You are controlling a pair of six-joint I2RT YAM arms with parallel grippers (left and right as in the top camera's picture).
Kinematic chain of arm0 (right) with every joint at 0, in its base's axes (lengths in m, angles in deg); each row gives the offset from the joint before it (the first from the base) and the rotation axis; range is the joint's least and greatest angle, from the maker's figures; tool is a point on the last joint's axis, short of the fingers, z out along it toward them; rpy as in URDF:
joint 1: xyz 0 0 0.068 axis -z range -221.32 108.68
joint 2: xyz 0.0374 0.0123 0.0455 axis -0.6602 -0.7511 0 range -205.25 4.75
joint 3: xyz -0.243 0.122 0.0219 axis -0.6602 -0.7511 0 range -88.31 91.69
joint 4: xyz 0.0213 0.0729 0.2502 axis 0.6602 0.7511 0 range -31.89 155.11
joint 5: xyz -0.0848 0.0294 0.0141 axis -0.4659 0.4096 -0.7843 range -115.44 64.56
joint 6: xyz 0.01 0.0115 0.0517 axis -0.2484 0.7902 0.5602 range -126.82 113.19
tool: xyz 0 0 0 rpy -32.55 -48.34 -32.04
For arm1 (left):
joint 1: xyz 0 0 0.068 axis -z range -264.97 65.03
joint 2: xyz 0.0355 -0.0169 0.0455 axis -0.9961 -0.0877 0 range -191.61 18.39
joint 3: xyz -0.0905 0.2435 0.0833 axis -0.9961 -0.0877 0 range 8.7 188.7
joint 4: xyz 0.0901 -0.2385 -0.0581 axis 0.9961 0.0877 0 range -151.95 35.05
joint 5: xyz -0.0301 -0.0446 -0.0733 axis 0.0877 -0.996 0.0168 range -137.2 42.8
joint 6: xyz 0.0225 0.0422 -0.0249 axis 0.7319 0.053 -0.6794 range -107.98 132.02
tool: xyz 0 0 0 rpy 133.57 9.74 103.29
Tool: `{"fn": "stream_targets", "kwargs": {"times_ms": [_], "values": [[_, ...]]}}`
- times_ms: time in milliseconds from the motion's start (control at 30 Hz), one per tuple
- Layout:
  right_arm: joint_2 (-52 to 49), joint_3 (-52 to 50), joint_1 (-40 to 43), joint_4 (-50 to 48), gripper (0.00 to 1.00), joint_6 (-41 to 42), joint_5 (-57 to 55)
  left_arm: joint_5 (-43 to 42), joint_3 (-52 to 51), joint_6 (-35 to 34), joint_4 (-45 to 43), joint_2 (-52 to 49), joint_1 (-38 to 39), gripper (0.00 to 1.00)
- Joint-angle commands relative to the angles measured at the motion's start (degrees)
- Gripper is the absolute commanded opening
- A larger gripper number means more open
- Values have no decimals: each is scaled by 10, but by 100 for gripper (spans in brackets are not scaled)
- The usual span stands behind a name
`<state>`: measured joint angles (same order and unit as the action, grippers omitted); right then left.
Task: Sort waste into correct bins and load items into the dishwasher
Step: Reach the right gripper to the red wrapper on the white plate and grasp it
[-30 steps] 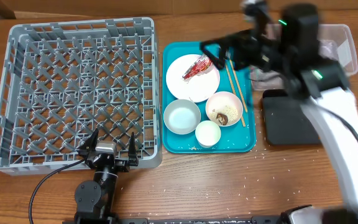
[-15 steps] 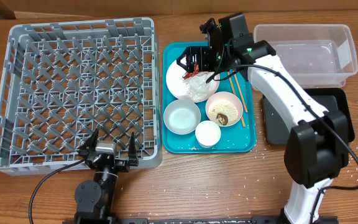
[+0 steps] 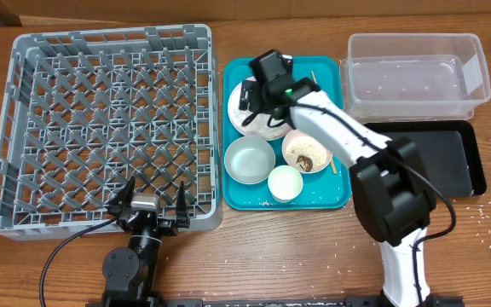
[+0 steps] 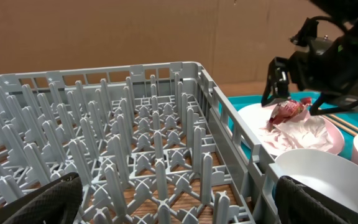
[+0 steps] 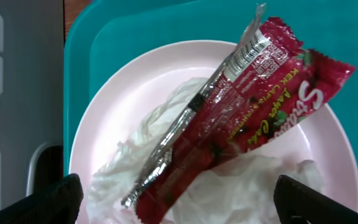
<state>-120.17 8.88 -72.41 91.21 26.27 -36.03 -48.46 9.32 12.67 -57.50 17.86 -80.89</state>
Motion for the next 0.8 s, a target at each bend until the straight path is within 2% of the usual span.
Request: {"fn": "stream_targets", "kwargs": {"times_ms": [0, 300, 367, 400, 433, 467, 500, 533, 567, 767], "values": [[-25, 14, 5, -17, 100, 32, -57, 2, -3, 11, -1, 3, -3, 99], [-68, 14, 5, 3, 100, 37, -55, 2, -3, 11, -1, 3, -3, 100], [-71, 13, 5, 11, 96, 37, -48, 2, -3, 11, -1, 3, -3, 100], [-73, 13, 5, 15, 91, 37, -47, 2, -3, 11, -1, 3, -3, 100], [-73, 13, 5, 21, 75, 37, -47, 2, -3, 11, -1, 3, -3, 100], [-73, 13, 5, 27, 52, 36, -45, 2, -3, 11, -1, 3, -3, 100], [-73, 13, 5, 32, 33, 36, -43, 2, -3, 11, -1, 3, -3, 100], [-73, 13, 5, 36, 16, 36, -40, 2, -3, 11, -1, 3, -3, 100], [-73, 13, 5, 39, 6, 36, -35, 2, -3, 11, -1, 3, -3, 100], [-44, 47, 7, 86, 4, 36, -22, 2, -3, 11, -1, 3, -3, 100]]}}
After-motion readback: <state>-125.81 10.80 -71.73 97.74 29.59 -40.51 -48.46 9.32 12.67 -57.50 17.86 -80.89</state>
